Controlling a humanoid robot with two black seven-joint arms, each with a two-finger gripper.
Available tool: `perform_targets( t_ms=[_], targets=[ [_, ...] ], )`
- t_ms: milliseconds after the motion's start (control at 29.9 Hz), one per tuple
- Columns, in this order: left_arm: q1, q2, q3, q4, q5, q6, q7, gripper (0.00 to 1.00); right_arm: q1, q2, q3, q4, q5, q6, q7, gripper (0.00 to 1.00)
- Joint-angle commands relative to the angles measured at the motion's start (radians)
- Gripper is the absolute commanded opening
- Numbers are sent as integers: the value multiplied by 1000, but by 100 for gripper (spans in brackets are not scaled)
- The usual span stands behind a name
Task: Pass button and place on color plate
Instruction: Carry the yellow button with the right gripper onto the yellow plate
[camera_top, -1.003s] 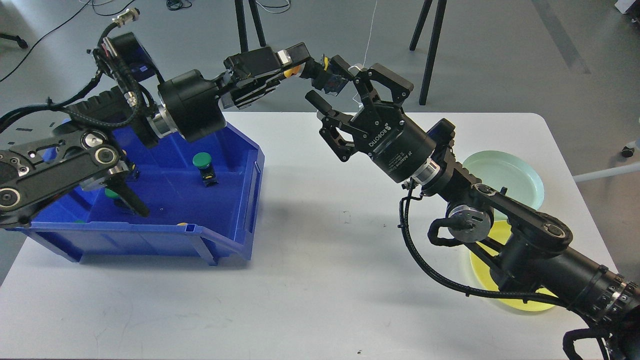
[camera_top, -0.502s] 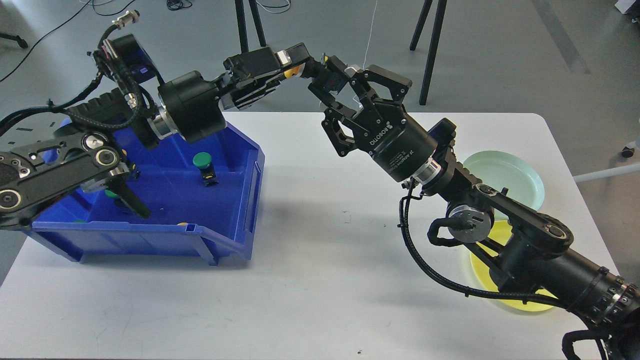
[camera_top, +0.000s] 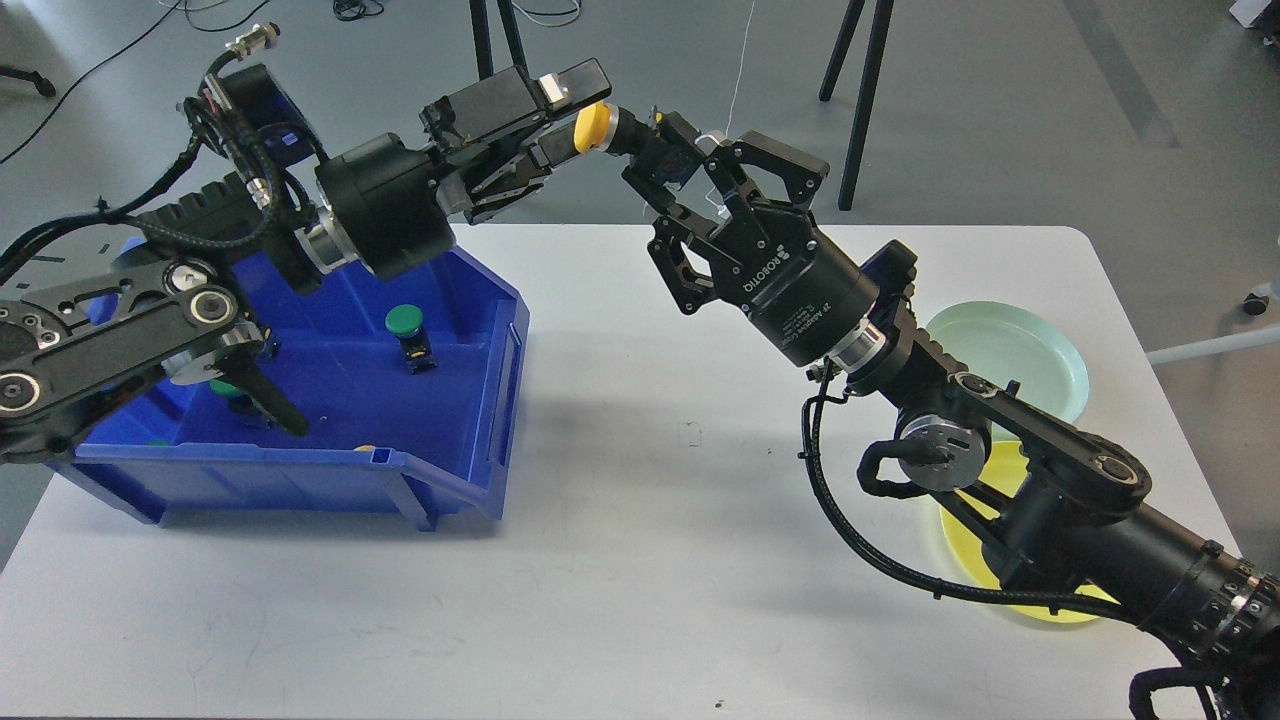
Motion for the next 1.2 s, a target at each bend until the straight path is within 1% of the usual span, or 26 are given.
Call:
perform_targets(
  t_ms=[0, 67, 201, 435, 502, 569, 669, 836, 936, 1037, 1171],
  targets=[
    [33, 10, -18, 0, -1, 0, -1, 90, -68, -126, 65, 30, -8, 1, 0, 6],
    [59, 11, -35, 0, 0, 0, -1, 91, -110, -227, 94, 34, -11, -1, 0, 6],
    [103, 4, -60, 3, 2, 3, -1, 94, -257, -433, 145, 34, -13, -1, 0, 6],
    [111, -12, -60, 5, 3, 5, -1, 95, -482, -746, 149, 30, -16, -1, 0, 6],
    [111, -12, -58, 5, 3, 5, -1, 95, -548, -807, 145, 31, -25, -1, 0, 6],
    [112, -13, -58, 6, 3, 5, -1, 95, -602, -838, 140, 30, -48, -1, 0, 6],
    [120, -13, -58, 6, 3, 3, -1, 95, -654, -841, 136, 24, -118, -1, 0, 6],
    [129, -16, -57, 5, 5, 3, -1, 95, -668, -830, 94, 17, -192, -2, 0, 10],
    [132, -16, -57, 5, 5, 3, -1, 95, -665, -815, 67, 11, -194, -13, 0, 19],
    [141, -13, -58, 3, 5, 3, -1, 95, -664, -786, 62, -21, -191, -34, 0, 33],
    [146, -13, -58, 3, 6, 3, -1, 95, -664, -755, 62, -42, -189, -34, 0, 37]
  ],
)
